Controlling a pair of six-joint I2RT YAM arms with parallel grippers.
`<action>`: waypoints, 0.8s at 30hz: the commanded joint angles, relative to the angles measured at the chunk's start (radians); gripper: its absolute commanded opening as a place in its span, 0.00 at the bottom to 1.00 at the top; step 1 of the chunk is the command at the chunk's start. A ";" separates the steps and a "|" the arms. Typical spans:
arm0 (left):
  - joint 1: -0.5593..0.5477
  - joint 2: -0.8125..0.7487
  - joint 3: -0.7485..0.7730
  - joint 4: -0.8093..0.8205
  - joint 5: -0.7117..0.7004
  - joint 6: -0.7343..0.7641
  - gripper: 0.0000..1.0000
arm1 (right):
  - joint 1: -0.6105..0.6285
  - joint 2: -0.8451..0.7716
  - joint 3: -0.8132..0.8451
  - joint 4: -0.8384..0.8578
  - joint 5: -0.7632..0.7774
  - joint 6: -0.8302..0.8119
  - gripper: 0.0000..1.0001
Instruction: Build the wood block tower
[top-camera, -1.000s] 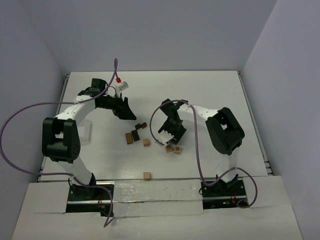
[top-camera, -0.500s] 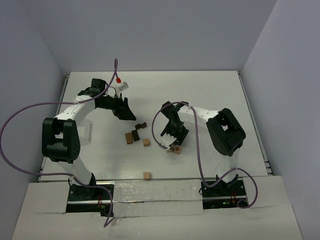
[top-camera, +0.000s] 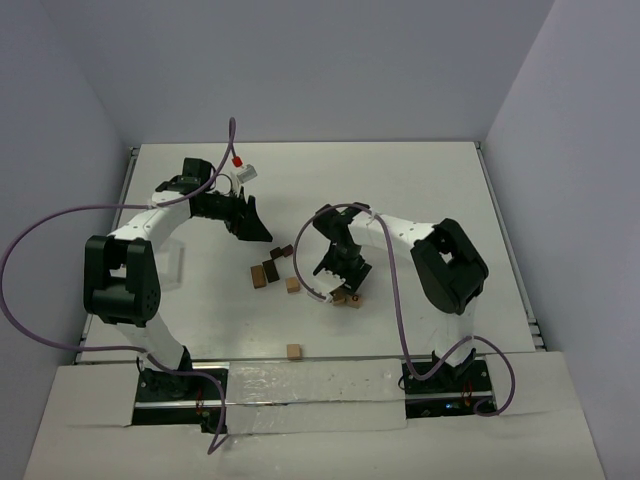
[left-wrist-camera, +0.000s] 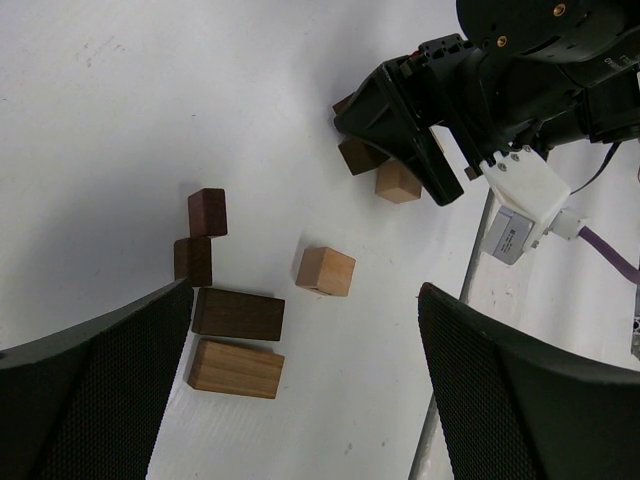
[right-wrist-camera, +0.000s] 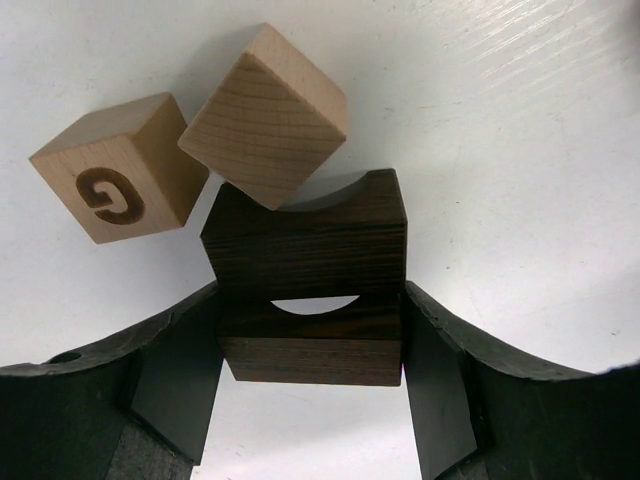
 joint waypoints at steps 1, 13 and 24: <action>0.008 -0.055 -0.005 0.001 0.041 0.026 0.99 | 0.006 -0.029 0.022 -0.052 -0.018 0.041 0.72; 0.010 -0.077 -0.018 0.005 0.038 0.017 0.99 | -0.001 -0.194 -0.016 -0.045 -0.034 0.138 1.00; 0.034 -0.167 -0.091 0.118 -0.013 -0.096 0.99 | -0.127 -0.345 0.117 0.216 -0.172 1.418 1.00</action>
